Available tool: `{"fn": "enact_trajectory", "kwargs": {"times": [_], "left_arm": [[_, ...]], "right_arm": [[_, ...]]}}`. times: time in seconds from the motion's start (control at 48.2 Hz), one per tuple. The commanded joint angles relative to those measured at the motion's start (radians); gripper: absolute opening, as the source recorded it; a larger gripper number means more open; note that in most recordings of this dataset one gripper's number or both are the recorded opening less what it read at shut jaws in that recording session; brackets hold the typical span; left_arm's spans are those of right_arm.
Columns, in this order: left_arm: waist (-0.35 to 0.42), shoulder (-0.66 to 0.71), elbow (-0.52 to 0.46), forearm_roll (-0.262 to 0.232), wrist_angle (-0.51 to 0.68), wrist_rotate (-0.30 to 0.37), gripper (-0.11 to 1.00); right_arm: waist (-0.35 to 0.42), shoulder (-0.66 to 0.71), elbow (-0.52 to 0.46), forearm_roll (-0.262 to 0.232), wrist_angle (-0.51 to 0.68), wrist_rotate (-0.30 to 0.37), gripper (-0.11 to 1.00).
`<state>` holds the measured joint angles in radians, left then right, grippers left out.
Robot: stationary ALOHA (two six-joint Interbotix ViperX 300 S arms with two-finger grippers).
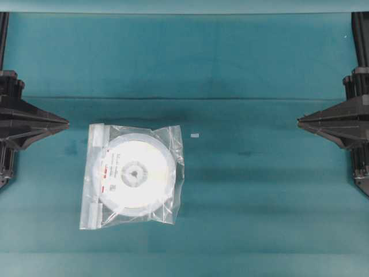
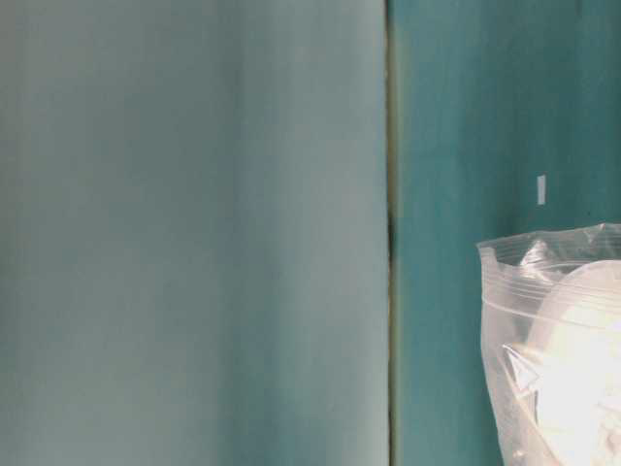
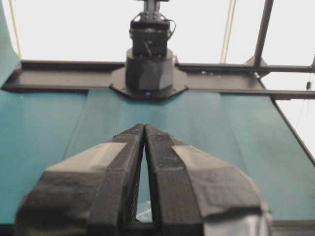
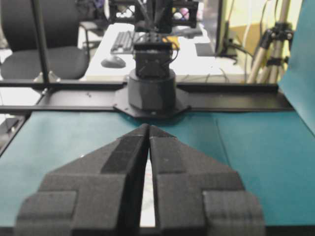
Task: Take out the reel from the clear zip bag.
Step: 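Move the left gripper to the bag's left edge and pinch it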
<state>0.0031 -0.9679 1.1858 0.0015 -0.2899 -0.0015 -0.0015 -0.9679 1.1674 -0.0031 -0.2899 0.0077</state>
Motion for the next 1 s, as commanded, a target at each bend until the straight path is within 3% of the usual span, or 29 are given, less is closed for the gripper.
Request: {"fn": "enact_trajectory", "kwargs": {"times": [0.0,0.062,0.145,0.249,0.457,0.602,0.664,0.768,0.976], "left_arm": [[-0.006,0.015,-0.015,0.015,0.021,-0.029,0.14],[-0.006,0.015,-0.015,0.015,0.040,-0.058,0.09],[-0.006,0.015,-0.017,0.015,0.043,-0.117,-0.01],[-0.006,0.023,-0.017,0.017,0.051,-0.221,-0.02],[-0.006,0.094,-0.005,0.015,0.078,-0.618,-0.02],[-0.005,0.199,0.014,0.017,0.133,-0.913,-0.02],[-0.005,0.249,0.023,0.015,0.153,-0.992,-0.02],[-0.003,0.322,0.028,0.017,0.167,-1.048,-0.02],[0.008,0.433,0.032,0.017,0.170,-1.058,-0.02]], "right_arm": [[0.008,0.011,-0.002,0.006,-0.005,0.008,0.10],[0.009,0.011,0.000,0.012,0.014,0.018,0.13],[0.009,0.009,-0.002,0.015,0.043,0.063,0.03],[0.009,0.011,-0.002,0.015,0.066,0.149,0.00],[0.009,0.031,0.000,0.015,0.106,0.333,0.00],[0.008,0.072,0.002,0.015,0.133,0.382,0.00],[0.008,0.094,0.002,0.015,0.133,0.394,0.00],[0.009,0.130,0.002,0.015,0.130,0.411,0.00],[0.009,0.179,-0.003,0.015,0.129,0.414,0.00]]}}
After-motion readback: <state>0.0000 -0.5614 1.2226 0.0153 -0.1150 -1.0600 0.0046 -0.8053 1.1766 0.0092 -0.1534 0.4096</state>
